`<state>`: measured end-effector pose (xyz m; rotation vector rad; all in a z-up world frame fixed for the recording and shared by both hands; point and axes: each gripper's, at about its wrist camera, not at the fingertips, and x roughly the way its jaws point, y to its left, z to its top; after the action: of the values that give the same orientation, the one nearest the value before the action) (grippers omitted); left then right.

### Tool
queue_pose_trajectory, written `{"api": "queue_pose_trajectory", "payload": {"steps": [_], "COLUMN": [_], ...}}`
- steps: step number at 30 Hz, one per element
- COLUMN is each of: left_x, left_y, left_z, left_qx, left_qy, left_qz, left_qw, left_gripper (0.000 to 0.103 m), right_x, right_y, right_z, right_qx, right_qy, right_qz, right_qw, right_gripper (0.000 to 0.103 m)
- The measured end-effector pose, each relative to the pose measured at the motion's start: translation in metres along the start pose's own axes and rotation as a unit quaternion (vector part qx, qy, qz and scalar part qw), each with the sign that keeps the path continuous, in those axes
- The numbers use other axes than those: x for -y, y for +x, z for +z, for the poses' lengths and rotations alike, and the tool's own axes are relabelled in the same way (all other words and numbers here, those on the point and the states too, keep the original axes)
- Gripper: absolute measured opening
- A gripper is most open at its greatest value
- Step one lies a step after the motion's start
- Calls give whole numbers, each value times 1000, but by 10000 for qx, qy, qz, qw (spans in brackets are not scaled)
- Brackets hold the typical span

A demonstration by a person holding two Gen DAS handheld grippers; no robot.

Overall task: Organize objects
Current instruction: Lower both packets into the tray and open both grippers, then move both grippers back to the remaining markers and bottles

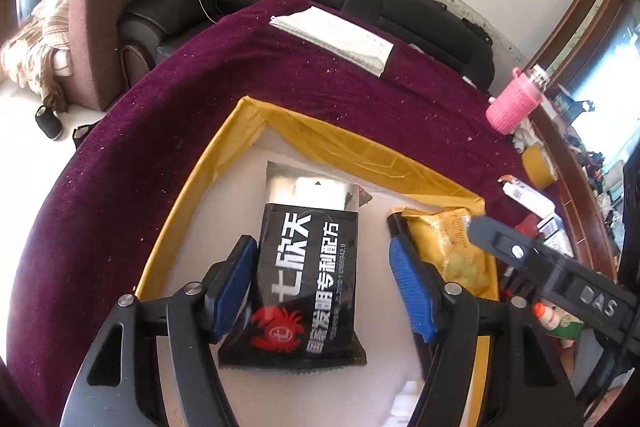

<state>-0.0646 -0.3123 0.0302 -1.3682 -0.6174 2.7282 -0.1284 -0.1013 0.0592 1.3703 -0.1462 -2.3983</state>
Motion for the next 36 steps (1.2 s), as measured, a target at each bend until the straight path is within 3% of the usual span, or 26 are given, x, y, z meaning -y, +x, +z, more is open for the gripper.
{"api": "queue_pose_trajectory", "payload": {"steps": [4, 6, 9, 12, 15, 17, 20, 24, 26, 27, 29, 36], "left_x": [-11, -17, -23, -28, -32, -34, -37, -37, -34, -32, -30, -17], "left_y": [-28, -39, -47, -56, -64, -68, -71, -67, -65, -64, -59, -23], "left_z": [-4, -8, -10, -13, -15, -16, -15, -14, -14, -14, -13, -10], "left_qx": [221, 288, 327, 394, 470, 519, 576, 460, 419, 401, 341, -126], "left_qy": [-275, -387, -475, -514, -508, -468, -446, -529, -432, -376, -318, -353], "left_qz": [-252, -306, -347, -334, -287, -239, -185, -253, -211, -171, -102, 152], "left_qw": [9991, 9984, 9977, 9973, 9972, 9973, 9972, 9972, 9980, 9983, 9989, 9992], "left_gripper": [63, 63, 63, 63, 63, 63, 63, 63, 63, 63, 63, 63], "right_x": [3, 3, -7, -23, -42, -49, -56, -62, -50, -37, -22, 42], "right_y": [-29, -37, -35, -26, -10, -1, 15, 23, 23, 18, 7, -34], "right_z": [-21, -39, -63, -83, -100, -106, -101, -61, -45, -40, -40, -42], "right_qx": [-310, -777, -1472, -2026, -2522, -2656, -2636, -1596, -1437, -1385, -1312, -701], "right_qy": [27, 92, 54, -43, -214, -367, -600, -1078, -743, -380, -120, 493], "right_qz": [916, 1701, 2469, 2903, 3025, 2794, 2243, 1162, 1338, 1690, 2002, 1798], "right_qw": [9953, 9823, 9578, 9352, 9189, 9220, 9363, 9744, 9777, 9751, 9709, 9800], "right_gripper": [47, 48, 49, 50, 50, 50, 49, 50, 50, 50, 50, 55]}}
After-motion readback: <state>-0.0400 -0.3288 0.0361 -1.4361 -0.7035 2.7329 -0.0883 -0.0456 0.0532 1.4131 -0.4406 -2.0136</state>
